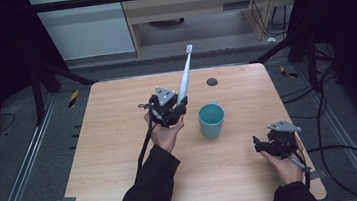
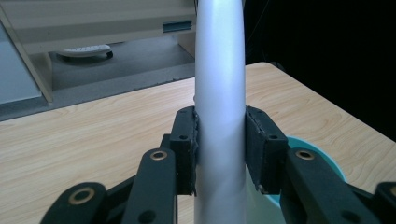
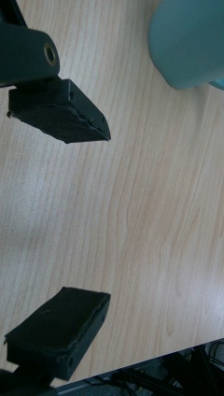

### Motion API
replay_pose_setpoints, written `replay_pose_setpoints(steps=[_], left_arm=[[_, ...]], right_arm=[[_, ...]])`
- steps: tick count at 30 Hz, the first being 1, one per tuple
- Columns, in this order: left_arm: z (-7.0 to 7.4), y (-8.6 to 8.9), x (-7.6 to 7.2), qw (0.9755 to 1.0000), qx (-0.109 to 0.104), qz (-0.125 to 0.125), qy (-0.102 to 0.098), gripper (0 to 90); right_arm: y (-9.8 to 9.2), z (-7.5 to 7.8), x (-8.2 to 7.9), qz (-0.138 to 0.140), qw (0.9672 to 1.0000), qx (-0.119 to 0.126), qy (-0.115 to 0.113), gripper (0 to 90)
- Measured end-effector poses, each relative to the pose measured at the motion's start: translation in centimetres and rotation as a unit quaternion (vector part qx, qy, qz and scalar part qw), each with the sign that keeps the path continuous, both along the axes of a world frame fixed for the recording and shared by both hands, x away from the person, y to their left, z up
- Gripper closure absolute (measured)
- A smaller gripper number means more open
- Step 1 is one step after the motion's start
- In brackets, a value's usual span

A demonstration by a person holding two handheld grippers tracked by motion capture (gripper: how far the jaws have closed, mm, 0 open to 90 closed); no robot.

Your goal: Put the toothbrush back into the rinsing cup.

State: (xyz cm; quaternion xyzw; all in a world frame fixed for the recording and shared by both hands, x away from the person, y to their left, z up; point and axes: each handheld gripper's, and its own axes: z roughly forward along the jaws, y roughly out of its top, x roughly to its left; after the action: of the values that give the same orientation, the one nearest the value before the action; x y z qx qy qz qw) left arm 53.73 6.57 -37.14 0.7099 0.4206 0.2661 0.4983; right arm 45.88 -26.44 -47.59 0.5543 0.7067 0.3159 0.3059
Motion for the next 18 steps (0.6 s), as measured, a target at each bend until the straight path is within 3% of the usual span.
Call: replay_pose_setpoints(steps=[5,18], left_arm=[[0.0,-1.7,0.4,0.9999,-0.006,-0.002,-0.009,66.2],[-1.1,-4.6,1.4,0.9998,-0.016,-0.012,-0.009,66.2]], right_arm=[[0.0,0.1,-0.1,-0.002,1.0000,0.004,0.000,18.4],[0.0,-0.1,0.0,0.002,1.0000,0.004,0.000,18.5]])
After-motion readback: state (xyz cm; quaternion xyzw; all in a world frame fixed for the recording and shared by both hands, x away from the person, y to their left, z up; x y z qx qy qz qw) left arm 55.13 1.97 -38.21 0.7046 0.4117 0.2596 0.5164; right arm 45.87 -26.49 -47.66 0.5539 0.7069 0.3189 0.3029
